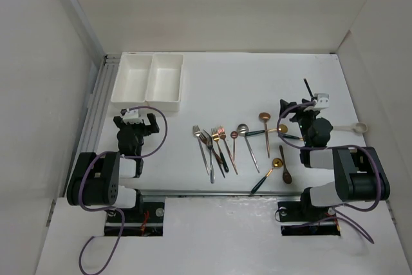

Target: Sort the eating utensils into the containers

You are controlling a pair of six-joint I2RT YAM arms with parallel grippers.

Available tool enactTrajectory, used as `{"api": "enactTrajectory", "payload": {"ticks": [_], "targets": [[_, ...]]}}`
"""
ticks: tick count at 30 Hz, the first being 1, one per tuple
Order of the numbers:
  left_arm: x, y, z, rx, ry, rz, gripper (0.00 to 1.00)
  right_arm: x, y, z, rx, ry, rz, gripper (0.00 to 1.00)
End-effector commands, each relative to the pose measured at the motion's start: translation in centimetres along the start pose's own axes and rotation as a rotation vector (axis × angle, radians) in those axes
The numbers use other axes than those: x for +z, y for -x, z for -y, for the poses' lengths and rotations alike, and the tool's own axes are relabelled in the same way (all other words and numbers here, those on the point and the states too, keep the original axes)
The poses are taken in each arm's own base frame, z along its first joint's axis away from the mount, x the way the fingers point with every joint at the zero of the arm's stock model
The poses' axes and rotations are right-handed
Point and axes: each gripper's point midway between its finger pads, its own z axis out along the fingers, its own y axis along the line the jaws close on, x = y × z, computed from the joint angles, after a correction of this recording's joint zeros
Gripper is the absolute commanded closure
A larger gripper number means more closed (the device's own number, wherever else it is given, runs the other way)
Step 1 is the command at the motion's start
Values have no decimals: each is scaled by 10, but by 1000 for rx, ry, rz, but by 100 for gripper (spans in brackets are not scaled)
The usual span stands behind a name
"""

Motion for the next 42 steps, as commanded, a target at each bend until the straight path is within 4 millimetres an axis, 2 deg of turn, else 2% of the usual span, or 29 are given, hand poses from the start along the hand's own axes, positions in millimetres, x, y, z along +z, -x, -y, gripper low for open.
{"api": "enactTrajectory", "payload": {"ticks": [1, 6, 8, 9, 10, 11, 12, 13, 14, 16, 17, 18, 20, 21, 22, 23, 24, 25, 26, 27, 28, 29, 30, 31, 32, 33, 35, 41, 42], "targets": [[8, 69, 4, -19, -15, 248, 0, 10, 19, -4, -19, 10, 53, 0], [8, 69, 4, -19, -15, 248, 0, 27, 35, -2, -9, -75, -18, 0], [8, 69, 4, -19, -15, 248, 0, 55, 69, 9, -30, -230, -121, 0], [8, 69, 4, -19, -15, 248, 0, 53, 89, 40, -65, -467, -111, 0], [8, 69, 4, -19, -15, 248, 0, 66, 145, 35, -64, -562, -23, 0], [8, 69, 4, -19, -15, 248, 0, 62, 150, 47, -102, -698, -43, 0], [8, 69, 4, -19, -15, 248, 0, 57, 169, 55, -162, -804, -24, 0], [8, 69, 4, -19, -15, 248, 0, 51, 211, 61, -163, -930, 49, 0], [8, 69, 4, -19, -15, 248, 0, 51, 222, 64, -191, -975, 51, 0], [8, 69, 4, -19, -15, 248, 0, 46, 222, 75, -207, -1122, 44, 0], [8, 71, 4, -20, -15, 257, 0, 55, 232, 71, -186, -1091, 64, 0], [8, 74, 5, -20, -16, 269, 0, 61, 216, 62, -256, -1001, -54, 0], [3, 78, 17, 19, -88, 284, 0, 81, 194, 41, -87, -783, -107, 0], [8, 62, 24, 66, -133, 188, 0, 74, 186, 37, 68, -747, -136, 0], [12, 64, 30, 94, -170, 146, 0, 71, 173, 40, 147, -728, -172, 0], [10, 86, 47, 132, -265, 156, 0, 68, 156, 49, 213, -718, -226, 0], [14, 96, 57, 173, -307, 135, 0, 61, 133, 54, 233, -733, -286, 0], [27, 137, 59, 207, -305, 179, 0, 50, 109, 57, 227, -767, -371, 0], [34, 132, 57, 239, -282, 115, 0, 40, 89, 61, 267, -838, -415, 0], [42, 140, 51, 260, -248, 106, 0, 29, 82, 75, 286, -937, -439, 0], [53, 169, 46, 287, -206, 138, 0, -3, 52, 82, 278, -1035, -583, 0], [66, 148, 37, 349, -182, 35, 0, -11, 33, 89, 355, -1128, -602, 0], [74, 149, 26, 372, -121, -4, 0, -23, 22, 91, 395, -1159, -640, 0], [82, 149, 19, 374, -83, -41, 0, -46, 1, 105, 426, -1224, -700, 0], [91, 167, 18, 376, -53, -36, 0, -53, -6, 111, 476, -1235, -694, 1], [96, 149, 13, 366, -32, -118, 0, -63, -15, 118, 528, -1262, -692, 1], [95, 150, 10, 356, -17, -134, 0, -92, -36, 141, 641, -1330, -708, 7], [96, 131, 27, 389, -85, -191, 0, -123, -61, 172, 619, -1397, -819, 7], [96, 131, 26, 381, -75, -193, 0, -119, -58, 178, 618, -1400, -814, 5]]}}
